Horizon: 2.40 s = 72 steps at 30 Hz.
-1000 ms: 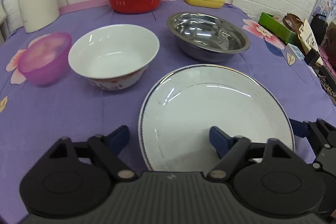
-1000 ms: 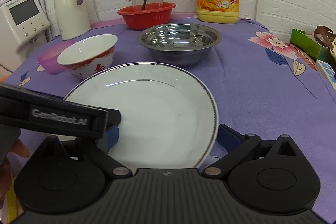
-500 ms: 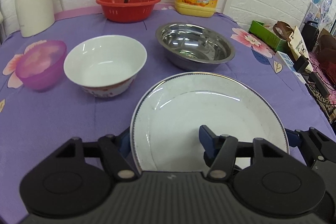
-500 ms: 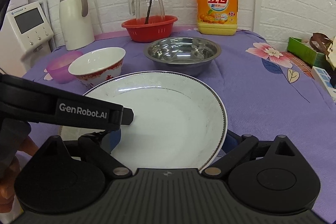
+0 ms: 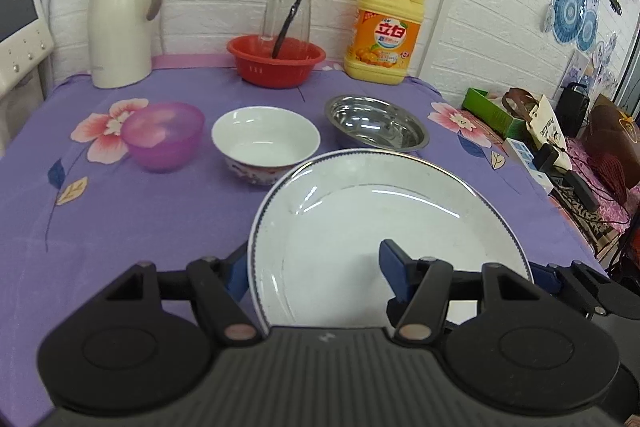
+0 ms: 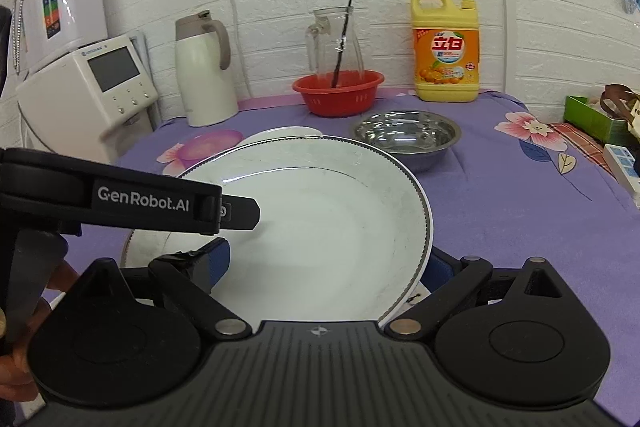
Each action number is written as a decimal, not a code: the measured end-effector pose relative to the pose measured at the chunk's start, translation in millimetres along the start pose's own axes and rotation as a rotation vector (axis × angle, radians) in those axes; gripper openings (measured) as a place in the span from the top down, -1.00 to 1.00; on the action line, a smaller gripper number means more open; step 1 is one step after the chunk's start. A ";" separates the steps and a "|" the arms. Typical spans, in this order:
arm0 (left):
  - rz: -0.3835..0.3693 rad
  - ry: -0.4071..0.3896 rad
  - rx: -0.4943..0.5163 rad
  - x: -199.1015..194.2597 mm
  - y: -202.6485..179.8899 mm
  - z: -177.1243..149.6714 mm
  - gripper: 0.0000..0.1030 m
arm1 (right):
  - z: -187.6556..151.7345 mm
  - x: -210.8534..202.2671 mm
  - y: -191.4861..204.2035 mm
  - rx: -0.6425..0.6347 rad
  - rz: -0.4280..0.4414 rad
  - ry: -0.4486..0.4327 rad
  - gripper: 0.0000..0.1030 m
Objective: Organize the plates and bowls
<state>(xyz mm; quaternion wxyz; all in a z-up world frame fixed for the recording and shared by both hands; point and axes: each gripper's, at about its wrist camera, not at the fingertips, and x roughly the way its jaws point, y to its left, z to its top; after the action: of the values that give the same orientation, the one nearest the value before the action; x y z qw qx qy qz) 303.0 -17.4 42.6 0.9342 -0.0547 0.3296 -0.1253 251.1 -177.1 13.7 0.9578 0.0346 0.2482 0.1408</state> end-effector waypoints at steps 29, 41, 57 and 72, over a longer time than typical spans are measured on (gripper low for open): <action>-0.009 -0.001 -0.232 -96.4 95.5 -116.6 -0.55 | -63.4 -18.8 102.0 -0.191 0.143 0.162 -1.00; 0.049 -0.076 -0.171 -130.4 93.4 -108.6 -0.80 | -54.3 -33.0 92.6 -0.187 0.139 0.079 -1.00; -0.023 -0.076 -0.177 -93.5 58.0 -76.1 -0.88 | -45.0 -32.9 32.7 -0.038 0.095 0.061 -1.00; -0.038 -0.041 -0.164 -51.1 46.1 -57.6 -0.89 | 86.9 93.5 -100.1 0.005 -0.138 0.113 -1.00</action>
<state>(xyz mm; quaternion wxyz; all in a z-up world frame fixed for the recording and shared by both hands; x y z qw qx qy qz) 237.4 39.7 20.1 0.9305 -0.1399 0.3185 -0.1147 396.9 -245.9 32.6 0.9496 0.0117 0.3039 0.0754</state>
